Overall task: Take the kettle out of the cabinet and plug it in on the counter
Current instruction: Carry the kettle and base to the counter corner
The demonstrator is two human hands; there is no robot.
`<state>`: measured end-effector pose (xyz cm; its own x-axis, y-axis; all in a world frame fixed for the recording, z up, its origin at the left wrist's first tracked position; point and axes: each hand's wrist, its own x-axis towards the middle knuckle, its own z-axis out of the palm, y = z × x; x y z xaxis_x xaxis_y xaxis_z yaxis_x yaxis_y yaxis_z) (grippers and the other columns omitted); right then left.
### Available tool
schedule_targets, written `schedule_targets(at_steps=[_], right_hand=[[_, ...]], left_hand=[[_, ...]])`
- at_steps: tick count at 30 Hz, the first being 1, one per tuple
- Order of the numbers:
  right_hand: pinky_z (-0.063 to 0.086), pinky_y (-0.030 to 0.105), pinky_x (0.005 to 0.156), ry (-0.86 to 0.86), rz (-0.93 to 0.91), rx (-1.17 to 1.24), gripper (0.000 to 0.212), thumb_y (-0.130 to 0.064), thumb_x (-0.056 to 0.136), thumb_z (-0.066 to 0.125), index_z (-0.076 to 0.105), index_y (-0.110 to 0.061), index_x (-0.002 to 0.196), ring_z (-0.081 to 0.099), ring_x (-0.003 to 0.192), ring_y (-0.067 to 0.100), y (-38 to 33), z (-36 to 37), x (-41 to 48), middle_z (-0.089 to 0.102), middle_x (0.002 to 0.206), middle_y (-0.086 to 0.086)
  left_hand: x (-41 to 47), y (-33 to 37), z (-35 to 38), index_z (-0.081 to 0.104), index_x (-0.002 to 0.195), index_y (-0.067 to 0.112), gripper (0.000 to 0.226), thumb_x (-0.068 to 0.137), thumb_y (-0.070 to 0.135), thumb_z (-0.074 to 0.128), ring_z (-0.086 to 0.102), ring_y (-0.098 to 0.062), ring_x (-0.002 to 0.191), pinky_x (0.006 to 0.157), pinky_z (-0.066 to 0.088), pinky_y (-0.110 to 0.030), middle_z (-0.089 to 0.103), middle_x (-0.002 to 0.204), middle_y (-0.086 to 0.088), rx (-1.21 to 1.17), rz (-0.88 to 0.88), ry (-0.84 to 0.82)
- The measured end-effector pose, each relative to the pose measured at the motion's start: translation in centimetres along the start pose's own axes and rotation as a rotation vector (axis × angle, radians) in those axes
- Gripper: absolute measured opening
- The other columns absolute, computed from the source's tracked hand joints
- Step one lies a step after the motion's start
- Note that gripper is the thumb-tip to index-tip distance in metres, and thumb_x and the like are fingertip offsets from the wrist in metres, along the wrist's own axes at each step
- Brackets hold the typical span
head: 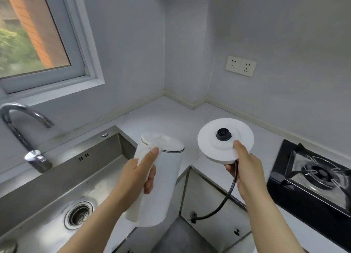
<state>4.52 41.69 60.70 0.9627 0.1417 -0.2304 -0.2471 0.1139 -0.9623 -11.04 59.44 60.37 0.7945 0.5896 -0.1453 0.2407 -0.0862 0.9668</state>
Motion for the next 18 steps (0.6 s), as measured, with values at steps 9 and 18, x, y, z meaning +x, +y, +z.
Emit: schedule_targets(at_steps=[9, 18], right_hand=[[0.048, 0.023, 0.056, 0.142, -0.022, 0.019, 0.02, -0.034, 0.09, 0.058, 0.063, -0.015, 0.089, 0.055, 0.064, 0.014, 0.6, 3.9, 3.5, 0.062, 0.081, 0.001], [0.049, 0.026, 0.061, 0.17, 0.003, 0.025, 0.022, -0.035, 0.09, 0.059, 0.064, -0.013, 0.088, 0.054, 0.06, 0.014, 0.1, 5.7, 8.0, 0.061, 0.075, 0.002]], left_hand=[[8.5, -0.1, -2.9, 0.04, 0.053, 0.005, 0.067, 0.071, 0.07, 0.045, 0.04, -0.016, 0.039, 0.055, 0.041, -0.029, 0.04, 0.041, -0.006, 0.027, 0.017, -0.128], [13.9, -0.5, -2.4, 0.038, 0.043, 0.014, 0.063, 0.065, 0.073, 0.044, 0.04, -0.016, 0.039, 0.052, 0.041, -0.027, 0.041, 0.039, -0.003, -0.008, -0.006, -0.145]])
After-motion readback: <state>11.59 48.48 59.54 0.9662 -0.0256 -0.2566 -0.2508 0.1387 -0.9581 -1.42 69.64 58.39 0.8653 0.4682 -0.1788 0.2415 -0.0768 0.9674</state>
